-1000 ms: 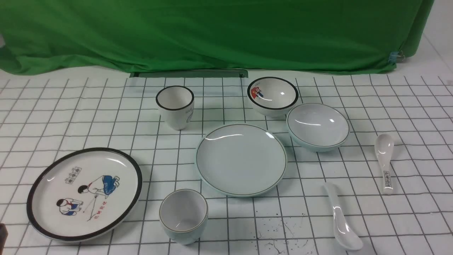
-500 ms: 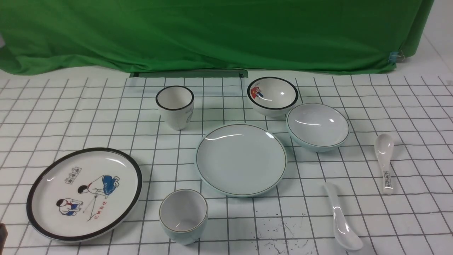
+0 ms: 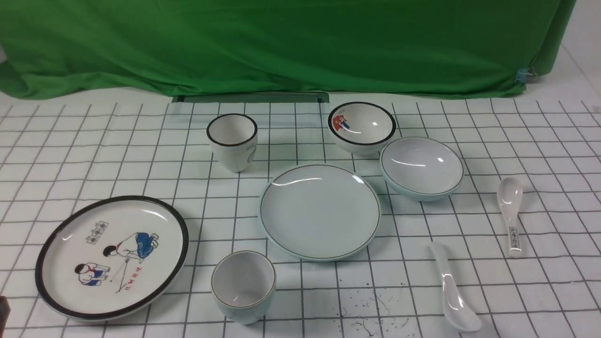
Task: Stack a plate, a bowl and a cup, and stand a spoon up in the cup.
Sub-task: Use the right arm to grab a blue rice bowl
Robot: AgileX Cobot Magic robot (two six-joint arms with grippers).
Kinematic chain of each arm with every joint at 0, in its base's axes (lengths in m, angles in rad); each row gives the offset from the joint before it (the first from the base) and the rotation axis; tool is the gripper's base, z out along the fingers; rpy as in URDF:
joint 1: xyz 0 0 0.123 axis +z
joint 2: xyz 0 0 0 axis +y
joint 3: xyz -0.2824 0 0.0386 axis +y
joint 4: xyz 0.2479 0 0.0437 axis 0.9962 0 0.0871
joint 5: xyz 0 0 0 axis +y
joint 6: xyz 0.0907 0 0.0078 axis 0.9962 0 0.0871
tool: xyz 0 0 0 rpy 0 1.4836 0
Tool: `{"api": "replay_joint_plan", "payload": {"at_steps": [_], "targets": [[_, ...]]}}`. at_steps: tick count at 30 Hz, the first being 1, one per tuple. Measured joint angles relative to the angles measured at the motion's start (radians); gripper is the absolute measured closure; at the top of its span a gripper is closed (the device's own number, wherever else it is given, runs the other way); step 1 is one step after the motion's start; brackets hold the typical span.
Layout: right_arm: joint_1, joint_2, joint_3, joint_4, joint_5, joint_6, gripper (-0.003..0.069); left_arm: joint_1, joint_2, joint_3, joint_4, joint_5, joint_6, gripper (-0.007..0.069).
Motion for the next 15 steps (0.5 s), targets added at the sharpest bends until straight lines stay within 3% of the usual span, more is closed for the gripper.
{"api": "replay_joint_plan", "payload": {"at_steps": [15], "targets": [[0.000, 0.000, 0.000, 0.000, 0.000, 0.004, 0.0417, 0.000, 0.000, 0.000, 0.009, -0.007, 0.001, 0.0653]]}}
